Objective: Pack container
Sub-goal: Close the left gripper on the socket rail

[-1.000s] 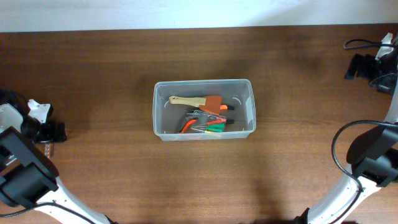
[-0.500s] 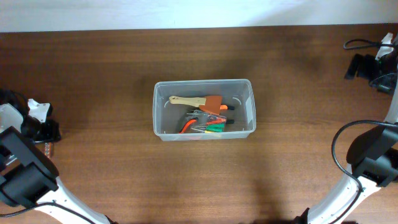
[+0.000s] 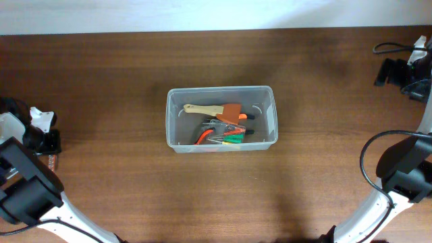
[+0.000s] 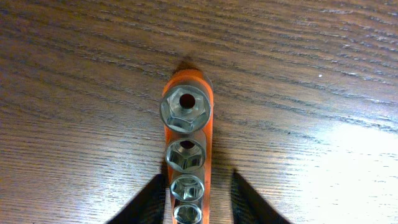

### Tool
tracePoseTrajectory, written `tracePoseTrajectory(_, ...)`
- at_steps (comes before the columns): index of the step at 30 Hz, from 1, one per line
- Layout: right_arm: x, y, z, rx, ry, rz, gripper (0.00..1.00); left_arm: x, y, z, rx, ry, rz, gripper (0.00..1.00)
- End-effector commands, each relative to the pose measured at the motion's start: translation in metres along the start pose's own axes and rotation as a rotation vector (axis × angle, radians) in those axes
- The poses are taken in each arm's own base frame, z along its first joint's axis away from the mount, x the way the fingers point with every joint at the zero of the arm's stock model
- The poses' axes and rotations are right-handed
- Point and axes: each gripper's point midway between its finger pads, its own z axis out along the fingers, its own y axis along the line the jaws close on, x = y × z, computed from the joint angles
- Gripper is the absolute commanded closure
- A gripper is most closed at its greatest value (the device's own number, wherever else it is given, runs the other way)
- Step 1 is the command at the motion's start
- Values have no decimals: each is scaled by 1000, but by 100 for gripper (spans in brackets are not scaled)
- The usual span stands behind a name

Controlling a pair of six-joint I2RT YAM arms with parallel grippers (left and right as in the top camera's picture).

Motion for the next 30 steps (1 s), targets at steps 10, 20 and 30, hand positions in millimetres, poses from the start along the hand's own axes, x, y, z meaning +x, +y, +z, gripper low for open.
tracePoseTrajectory(10,1,3,-3,-3,-5,0,1,7,-1,13,9,33,1,76)
tracePoseTrajectory(20,1,3,-3,-3,-5,0,1,7,-1,13,10,32,1,92)
tracePoseTrajectory(30,1,3,-3,-3,-5,0,1,2,2,10,3,16,0,98)
